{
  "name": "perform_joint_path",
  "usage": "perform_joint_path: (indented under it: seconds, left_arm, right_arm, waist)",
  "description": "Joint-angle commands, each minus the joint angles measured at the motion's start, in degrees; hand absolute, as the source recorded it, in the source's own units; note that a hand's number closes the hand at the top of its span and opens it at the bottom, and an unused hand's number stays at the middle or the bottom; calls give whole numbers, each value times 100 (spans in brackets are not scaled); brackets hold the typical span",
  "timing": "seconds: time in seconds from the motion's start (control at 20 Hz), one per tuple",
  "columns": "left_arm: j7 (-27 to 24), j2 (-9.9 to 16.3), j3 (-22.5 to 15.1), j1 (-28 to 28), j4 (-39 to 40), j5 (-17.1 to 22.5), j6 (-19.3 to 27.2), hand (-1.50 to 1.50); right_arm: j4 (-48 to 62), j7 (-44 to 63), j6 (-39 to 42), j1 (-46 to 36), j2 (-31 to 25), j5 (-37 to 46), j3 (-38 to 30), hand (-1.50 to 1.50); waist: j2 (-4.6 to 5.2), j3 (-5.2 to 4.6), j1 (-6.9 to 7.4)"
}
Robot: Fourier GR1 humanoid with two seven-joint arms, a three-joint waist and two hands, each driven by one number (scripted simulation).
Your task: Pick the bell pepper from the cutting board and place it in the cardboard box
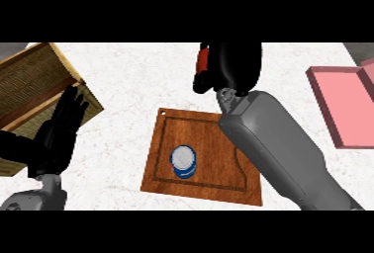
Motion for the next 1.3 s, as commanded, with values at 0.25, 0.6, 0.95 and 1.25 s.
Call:
perform_joint_path:
  seconds: [0.25, 0.6, 0.95, 1.25]
  left_arm:
    - [-91, 54, 229, -130, 280, 106, -183, 0]
    - [201, 39, 218, -147, 65, 33, -159, 0]
    - [3, -204, -23, 388, -424, -162, -104, 0]
    - [38, -61, 187, -118, -8, -92, -294, 0]
  right_arm:
    - [-605, 9, 167, 331, -1036, 14, -1246, 150]
    - [-318, -600, 232, 587, -1607, -291, -2057, 150]
    - [650, -1404, -211, 753, -2297, 115, -2362, 150]
    - [2028, -2193, -687, 716, -2516, 169, -2638, 150]
  waist:
    - [26, 1, -6]
    - [30, 2, 29]
    - [34, 3, 98]
    - [59, 3, 113]
